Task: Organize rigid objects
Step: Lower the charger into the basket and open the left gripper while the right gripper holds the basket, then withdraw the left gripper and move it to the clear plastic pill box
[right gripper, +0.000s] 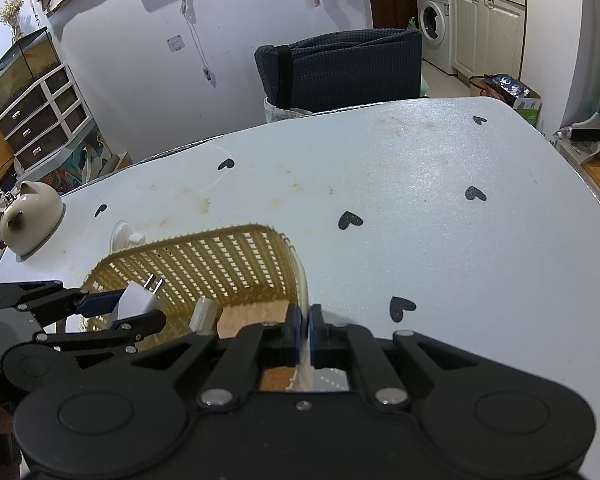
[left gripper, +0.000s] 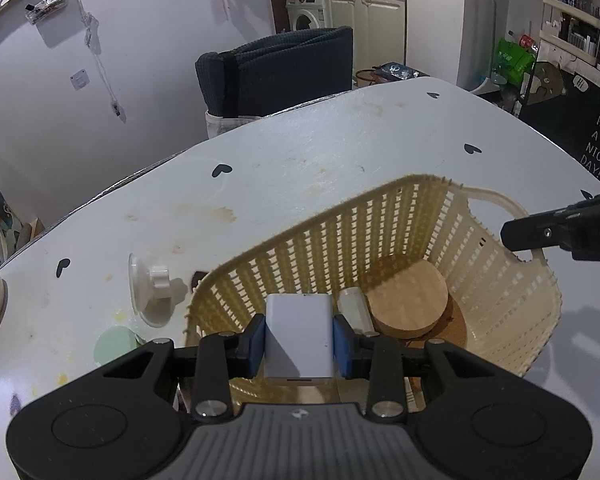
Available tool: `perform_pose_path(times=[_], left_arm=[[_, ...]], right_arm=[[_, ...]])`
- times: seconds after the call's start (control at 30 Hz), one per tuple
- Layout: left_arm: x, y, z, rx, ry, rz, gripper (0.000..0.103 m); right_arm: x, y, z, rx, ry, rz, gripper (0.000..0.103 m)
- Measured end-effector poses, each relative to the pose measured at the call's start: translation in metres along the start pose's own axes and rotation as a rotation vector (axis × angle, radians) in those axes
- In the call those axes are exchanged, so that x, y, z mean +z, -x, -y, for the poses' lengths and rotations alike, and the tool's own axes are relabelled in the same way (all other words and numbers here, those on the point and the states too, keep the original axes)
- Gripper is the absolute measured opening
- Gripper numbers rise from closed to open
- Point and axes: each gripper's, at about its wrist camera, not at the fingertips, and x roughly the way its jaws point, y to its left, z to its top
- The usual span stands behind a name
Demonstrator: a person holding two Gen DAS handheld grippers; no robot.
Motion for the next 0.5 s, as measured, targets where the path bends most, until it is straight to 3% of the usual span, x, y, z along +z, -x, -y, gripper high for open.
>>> perform_pose_path(times=[0.17,0.23,0.5], left_arm=[[0.0,0.002,-0.001,-0.01,0.01,0.0,0.04],[-0.001,0.004,-0.001,-0.019,0.021,0.006,0.047],[-0.004,0.014,0.0,-0.049,0.042,0.014,0.057]], right_arm=[[0.0,0.0,0.0,0.0,0.001,0.0,0.004],[0.0,0.0,0.0,0.0,0.001,0.0,0.004],[0.0,0.0,0.0,0.0,0.0,0.0,0.004]])
